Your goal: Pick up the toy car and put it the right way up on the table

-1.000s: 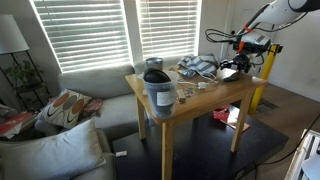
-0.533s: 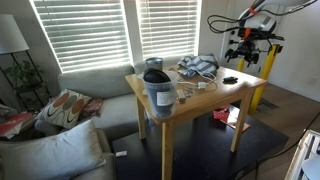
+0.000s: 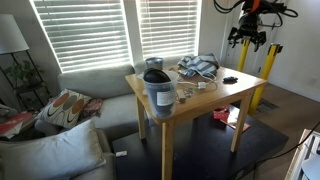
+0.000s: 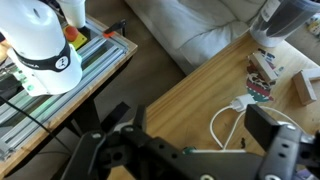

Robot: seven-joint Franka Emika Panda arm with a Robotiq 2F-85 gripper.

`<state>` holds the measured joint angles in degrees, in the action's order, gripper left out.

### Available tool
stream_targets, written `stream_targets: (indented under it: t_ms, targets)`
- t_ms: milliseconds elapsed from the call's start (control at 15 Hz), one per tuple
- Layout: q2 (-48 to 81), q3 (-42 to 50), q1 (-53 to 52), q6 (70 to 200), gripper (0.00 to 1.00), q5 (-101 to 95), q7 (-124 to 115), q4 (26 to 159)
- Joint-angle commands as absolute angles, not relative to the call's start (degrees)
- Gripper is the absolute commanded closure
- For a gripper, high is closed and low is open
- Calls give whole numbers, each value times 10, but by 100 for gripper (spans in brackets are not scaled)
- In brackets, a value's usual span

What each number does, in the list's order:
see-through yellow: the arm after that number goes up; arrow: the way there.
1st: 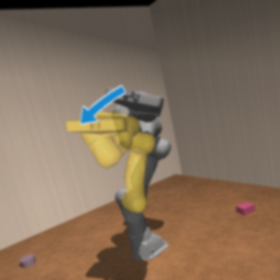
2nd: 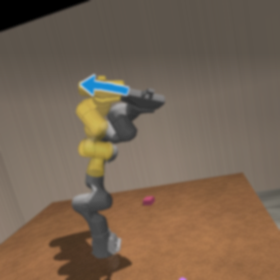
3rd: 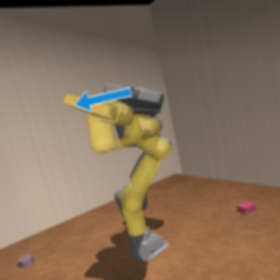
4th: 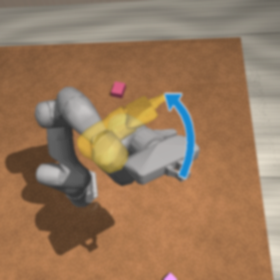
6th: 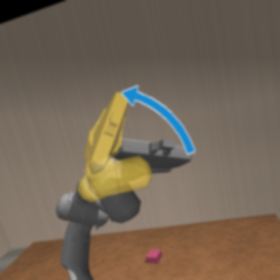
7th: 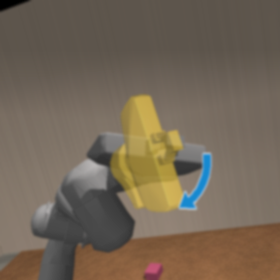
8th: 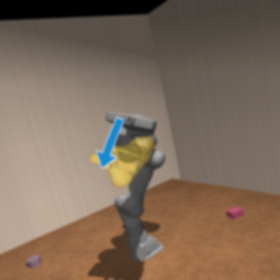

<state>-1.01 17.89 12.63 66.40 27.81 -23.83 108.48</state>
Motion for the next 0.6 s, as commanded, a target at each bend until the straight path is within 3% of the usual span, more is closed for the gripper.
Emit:
stream_targets:
  t_ms: [0,533]
  targets:
    - [-109,128,108,718,0,211,-248,1137]
    - [-217,16,73,784,0,61,-223,1204]
